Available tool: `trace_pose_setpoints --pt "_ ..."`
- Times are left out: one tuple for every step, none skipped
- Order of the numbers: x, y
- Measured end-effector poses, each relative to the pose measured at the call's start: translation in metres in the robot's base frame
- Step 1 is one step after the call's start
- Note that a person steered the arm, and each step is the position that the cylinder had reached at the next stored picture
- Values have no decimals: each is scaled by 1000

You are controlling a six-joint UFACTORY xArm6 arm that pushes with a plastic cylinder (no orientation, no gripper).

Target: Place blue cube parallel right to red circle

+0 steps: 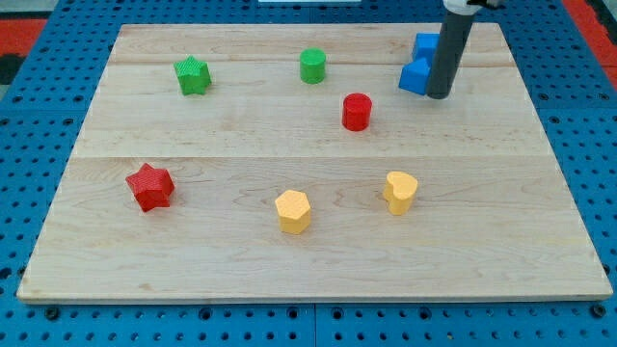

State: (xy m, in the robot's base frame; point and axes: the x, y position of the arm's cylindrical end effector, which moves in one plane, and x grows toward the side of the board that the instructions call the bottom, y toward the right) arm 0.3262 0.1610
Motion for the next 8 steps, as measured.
trace_pose_setpoints --pt "-2 -24" --pt "-8 -29" --pt "-21 -29" --pt "-13 -60" --pt "-15 -89" --pt "-15 -90" --pt "-15 -86" --pt "-15 -85"
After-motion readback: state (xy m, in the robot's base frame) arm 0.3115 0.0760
